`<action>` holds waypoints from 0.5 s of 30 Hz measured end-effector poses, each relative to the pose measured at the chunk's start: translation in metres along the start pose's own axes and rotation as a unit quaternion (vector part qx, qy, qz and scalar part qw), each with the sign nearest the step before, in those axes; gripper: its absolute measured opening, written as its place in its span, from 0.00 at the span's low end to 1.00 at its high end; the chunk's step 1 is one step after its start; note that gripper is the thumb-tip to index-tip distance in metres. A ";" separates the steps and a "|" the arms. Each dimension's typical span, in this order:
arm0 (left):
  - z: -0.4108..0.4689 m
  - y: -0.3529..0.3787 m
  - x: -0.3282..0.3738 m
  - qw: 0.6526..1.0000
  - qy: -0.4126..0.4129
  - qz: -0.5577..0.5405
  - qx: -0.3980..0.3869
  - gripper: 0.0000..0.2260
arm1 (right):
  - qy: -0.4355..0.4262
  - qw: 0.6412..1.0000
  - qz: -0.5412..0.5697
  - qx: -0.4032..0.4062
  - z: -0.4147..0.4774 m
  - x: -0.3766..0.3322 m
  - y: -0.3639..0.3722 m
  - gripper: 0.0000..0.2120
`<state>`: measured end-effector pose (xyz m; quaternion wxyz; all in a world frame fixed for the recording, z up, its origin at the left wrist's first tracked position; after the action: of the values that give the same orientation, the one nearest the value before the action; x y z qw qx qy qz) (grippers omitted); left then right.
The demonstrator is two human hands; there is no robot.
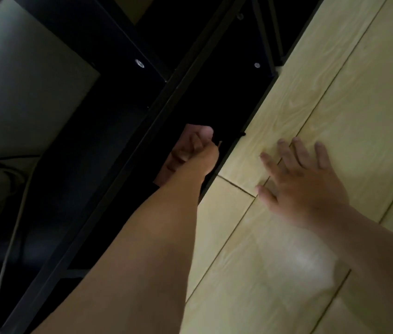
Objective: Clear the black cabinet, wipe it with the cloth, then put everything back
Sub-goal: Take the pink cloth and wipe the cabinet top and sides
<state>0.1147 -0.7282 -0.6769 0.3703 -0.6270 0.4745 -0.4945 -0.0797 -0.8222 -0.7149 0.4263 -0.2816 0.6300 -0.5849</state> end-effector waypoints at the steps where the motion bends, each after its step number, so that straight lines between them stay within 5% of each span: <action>1: 0.010 -0.005 -0.001 1.000 0.021 0.013 0.012 0.28 | 0.000 1.000 -0.001 0.001 0.001 0.000 0.001 0.39; 7: 0.080 -0.009 -0.010 0.997 0.074 0.022 0.033 0.29 | -0.006 1.000 -0.015 0.024 0.002 0.001 0.005 0.39; 15: 0.128 -0.012 -0.007 0.995 0.029 -0.084 -0.043 0.31 | -0.008 0.996 0.011 0.089 0.003 0.001 0.010 0.37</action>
<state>0.2411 -0.7185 -0.6980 0.2862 -0.6652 0.4517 -0.5211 -0.0764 -0.8226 -0.7248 0.4613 -0.2403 0.5752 -0.6314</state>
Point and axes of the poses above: each hand's wrist, its own z-axis towards the middle knuckle, its own y-axis out of the palm, x = y × z, the point moved 4 cm from there along z, towards the middle knuckle, and after that the axes turned 10 degrees about x, right-handed, at the moved point
